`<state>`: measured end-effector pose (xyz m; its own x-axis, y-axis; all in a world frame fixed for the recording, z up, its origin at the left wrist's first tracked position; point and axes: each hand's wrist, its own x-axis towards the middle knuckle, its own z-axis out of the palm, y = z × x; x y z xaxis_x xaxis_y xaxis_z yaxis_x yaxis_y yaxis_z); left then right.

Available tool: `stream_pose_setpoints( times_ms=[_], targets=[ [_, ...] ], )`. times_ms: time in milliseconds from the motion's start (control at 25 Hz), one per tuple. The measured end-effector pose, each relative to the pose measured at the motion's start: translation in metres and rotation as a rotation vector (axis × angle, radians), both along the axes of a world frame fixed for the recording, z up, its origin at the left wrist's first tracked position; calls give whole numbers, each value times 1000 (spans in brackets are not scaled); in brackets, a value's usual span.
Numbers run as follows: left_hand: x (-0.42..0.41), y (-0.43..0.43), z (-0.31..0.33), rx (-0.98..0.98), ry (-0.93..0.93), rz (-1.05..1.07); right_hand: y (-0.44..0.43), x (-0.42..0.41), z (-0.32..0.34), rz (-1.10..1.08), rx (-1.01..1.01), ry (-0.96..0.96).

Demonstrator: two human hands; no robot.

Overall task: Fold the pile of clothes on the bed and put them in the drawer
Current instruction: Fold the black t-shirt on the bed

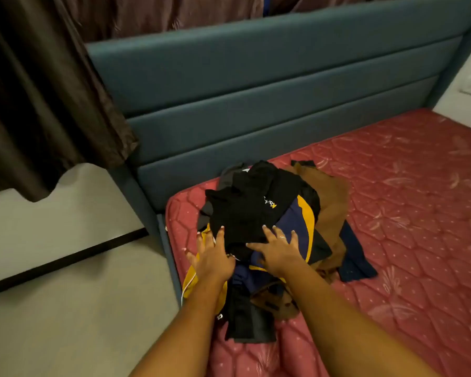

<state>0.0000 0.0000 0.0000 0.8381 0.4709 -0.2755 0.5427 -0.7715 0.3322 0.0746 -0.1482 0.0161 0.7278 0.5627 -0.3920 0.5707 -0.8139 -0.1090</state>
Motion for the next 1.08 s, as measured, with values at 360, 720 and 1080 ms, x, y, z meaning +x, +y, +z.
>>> stream_pose_setpoints(
  times_ms=[360, 720, 1080],
  targets=[
    [25, 24, -69, -280, 88, 41, 50, 38, -57, -4, -250, 15],
    [27, 9, -18, -1154, -271, 422, 54, 35, 15, -526, 994, 63],
    [28, -27, 157, -667, -754, -44, 26, -6, 203, -474, 1560, 0]
  ],
)
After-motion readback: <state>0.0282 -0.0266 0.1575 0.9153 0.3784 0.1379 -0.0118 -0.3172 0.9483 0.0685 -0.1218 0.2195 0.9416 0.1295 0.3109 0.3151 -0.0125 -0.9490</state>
